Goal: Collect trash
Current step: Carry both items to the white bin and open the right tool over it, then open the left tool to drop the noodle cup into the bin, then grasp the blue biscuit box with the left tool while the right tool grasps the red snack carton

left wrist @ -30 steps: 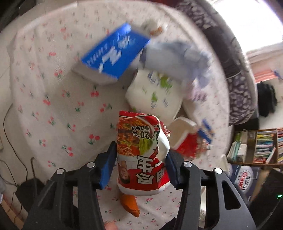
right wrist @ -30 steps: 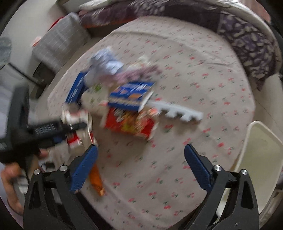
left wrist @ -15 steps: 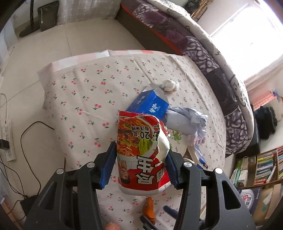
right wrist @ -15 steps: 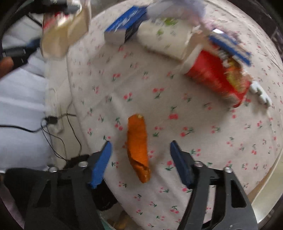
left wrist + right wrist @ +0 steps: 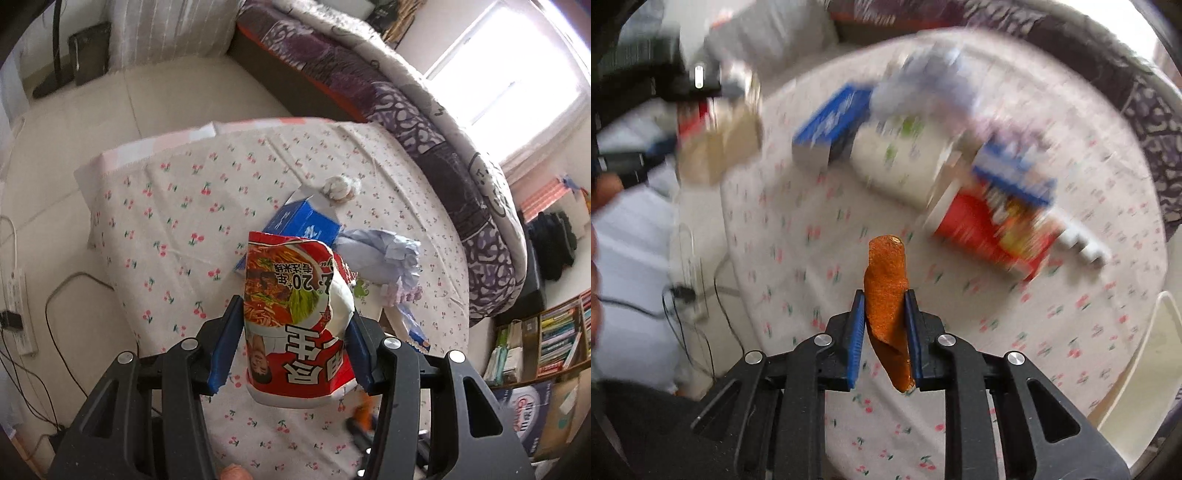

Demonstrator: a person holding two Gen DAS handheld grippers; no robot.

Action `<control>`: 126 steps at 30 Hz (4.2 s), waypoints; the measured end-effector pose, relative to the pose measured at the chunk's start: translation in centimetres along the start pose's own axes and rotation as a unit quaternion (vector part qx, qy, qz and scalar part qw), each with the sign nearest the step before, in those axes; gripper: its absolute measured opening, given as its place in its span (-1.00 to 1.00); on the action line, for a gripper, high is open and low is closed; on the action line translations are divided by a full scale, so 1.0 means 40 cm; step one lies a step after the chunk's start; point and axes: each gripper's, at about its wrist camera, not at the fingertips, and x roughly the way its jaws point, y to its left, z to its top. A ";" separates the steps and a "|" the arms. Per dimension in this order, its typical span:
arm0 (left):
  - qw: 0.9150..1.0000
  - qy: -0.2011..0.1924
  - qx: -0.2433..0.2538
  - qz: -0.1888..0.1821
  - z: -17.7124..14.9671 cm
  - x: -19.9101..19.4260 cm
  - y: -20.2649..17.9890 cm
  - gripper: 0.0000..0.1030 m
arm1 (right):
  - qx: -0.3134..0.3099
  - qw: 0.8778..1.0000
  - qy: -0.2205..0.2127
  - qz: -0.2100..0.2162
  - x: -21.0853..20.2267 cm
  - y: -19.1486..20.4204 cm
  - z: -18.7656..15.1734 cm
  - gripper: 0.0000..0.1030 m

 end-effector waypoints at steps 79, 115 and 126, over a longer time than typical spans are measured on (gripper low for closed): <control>0.912 0.026 0.374 -0.166 -0.594 0.142 -0.797 0.32 | 0.436 0.824 -0.276 -0.235 -0.533 -0.752 -0.403 0.68; 0.934 -0.001 0.322 0.152 -0.229 0.323 -0.554 0.62 | 0.322 0.901 -0.191 -0.218 -0.365 -0.596 -0.213 0.86; 0.945 0.061 0.308 0.093 -0.202 0.338 -0.496 0.08 | 0.227 0.942 -0.138 -0.206 -0.272 -0.517 -0.142 0.86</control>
